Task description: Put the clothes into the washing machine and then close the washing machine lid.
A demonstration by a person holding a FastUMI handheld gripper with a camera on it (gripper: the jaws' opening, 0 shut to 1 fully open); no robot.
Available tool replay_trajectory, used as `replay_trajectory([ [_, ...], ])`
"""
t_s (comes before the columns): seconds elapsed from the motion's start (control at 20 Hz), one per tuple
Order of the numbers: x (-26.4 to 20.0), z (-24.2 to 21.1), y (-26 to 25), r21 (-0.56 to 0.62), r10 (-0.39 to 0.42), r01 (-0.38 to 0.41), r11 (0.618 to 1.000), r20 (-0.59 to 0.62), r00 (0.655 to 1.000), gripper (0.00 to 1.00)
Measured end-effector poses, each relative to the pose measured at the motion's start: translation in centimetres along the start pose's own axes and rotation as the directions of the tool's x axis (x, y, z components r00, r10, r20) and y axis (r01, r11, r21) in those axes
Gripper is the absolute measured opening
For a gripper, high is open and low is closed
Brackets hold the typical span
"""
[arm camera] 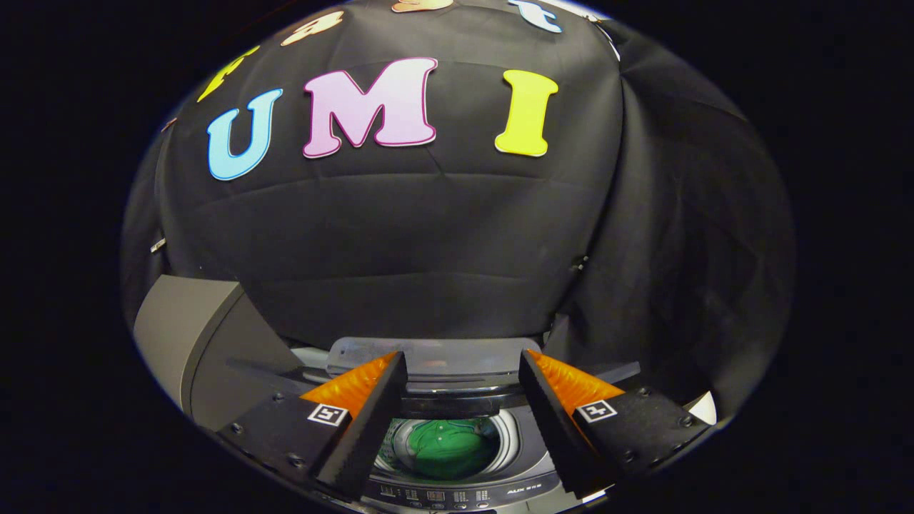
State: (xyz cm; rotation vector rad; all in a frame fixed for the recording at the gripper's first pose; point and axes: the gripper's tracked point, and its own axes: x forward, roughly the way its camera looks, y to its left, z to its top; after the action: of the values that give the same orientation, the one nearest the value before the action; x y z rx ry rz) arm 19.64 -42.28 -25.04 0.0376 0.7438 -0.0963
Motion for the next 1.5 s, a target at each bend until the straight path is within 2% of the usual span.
replay_trajectory([
  [0.15,-1.0,-6.2,1.2,-0.025,0.004,-0.008,1.0,-0.136,0.991,1.0],
  [0.25,-1.4,-7.9,2.8,-0.009,0.04,-0.041,0.999,-0.113,0.993,0.99],
  [0.45,-4.2,-6.7,5.9,-0.043,0.08,-0.08,0.996,-0.003,0.997,0.99],
  [0.7,-7.2,-0.8,9.5,-0.03,0.136,-0.133,0.991,0.164,0.977,0.99],
  [0.85,-9.6,4.0,10.8,-0.017,0.147,-0.148,0.989,0.27,0.952,0.99],
  [1.05,-14.8,10.8,13.9,-0.027,0.184,-0.191,0.981,0.426,0.886,0.99],
  [1.3,-21.3,17.8,18.1,-0.136,0.237,-0.195,0.971,0.598,0.766,0.98],
  [1.4,-23.5,18.2,18.9,-0.13,0.254,-0.221,0.967,0.618,0.744,0.97],
  [1.5,-22.7,18.7,19.1,-0.102,0.232,-0.216,0.971,0.614,0.754,0.98],
])
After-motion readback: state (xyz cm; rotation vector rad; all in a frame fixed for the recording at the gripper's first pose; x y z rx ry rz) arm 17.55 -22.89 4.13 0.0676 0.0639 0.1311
